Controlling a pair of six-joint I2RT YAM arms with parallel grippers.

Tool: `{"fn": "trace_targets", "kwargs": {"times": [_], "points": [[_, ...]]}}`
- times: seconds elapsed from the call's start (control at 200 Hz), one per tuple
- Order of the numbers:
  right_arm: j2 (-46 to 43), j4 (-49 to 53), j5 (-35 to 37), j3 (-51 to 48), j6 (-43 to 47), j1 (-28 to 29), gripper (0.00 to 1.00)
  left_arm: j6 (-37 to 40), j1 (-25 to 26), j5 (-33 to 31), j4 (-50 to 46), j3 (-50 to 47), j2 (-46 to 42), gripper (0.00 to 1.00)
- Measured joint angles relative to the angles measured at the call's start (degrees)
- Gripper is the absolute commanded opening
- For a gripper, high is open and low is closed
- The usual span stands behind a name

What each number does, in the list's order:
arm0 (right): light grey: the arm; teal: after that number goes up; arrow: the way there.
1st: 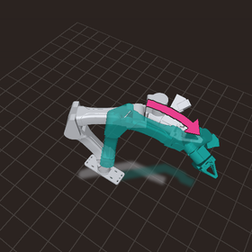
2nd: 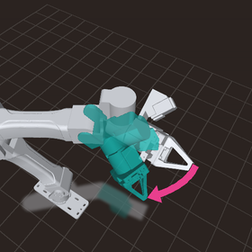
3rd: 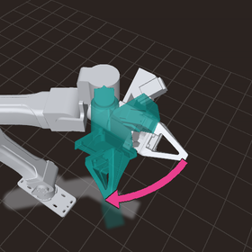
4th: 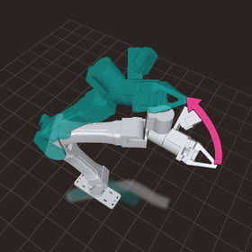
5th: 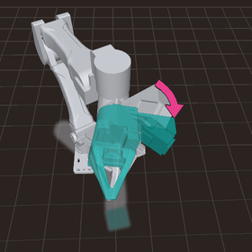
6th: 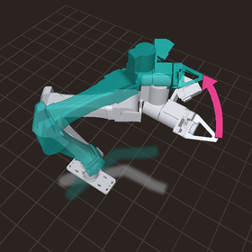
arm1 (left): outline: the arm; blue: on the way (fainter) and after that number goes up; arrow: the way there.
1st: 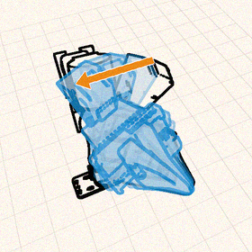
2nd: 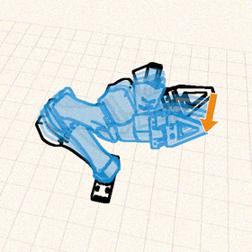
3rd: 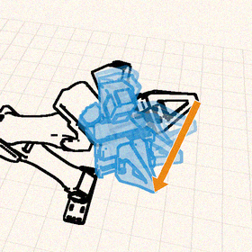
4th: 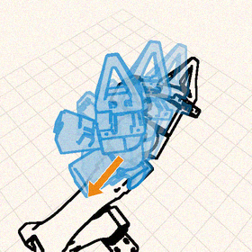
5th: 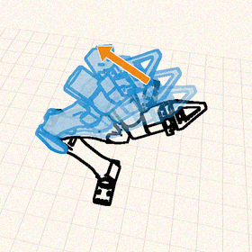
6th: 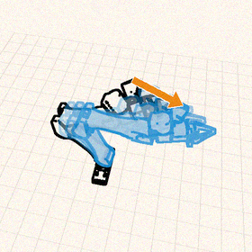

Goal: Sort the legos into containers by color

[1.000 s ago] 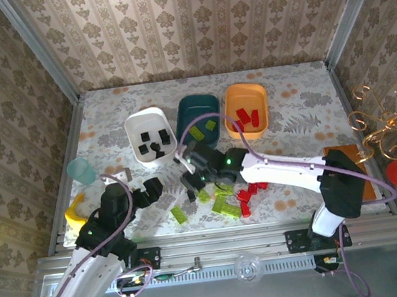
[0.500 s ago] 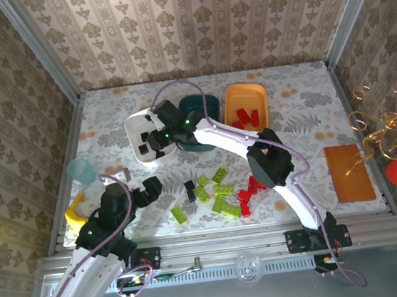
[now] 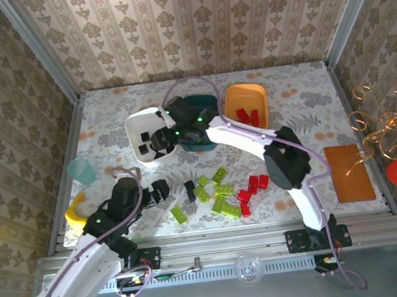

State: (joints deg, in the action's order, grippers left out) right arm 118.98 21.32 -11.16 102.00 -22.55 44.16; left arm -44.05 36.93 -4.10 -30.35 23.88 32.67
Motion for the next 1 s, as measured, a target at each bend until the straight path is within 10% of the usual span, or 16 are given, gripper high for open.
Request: {"fn": "trace_targets", "kwargs": {"times": [0.37,1.0], "points": [[-20.46,-9.62,3.26,-31.23,-1.88,-0.26,0.71,-7.80,20.74,-2.40,-0.66,-0.11,16.44,0.89],[-32.87,-12.24,5.20,-43.50,-1.92,-4.22,0.72,-7.28,24.02,-2.80,-0.37,8.52,39.63,0.70]]}}
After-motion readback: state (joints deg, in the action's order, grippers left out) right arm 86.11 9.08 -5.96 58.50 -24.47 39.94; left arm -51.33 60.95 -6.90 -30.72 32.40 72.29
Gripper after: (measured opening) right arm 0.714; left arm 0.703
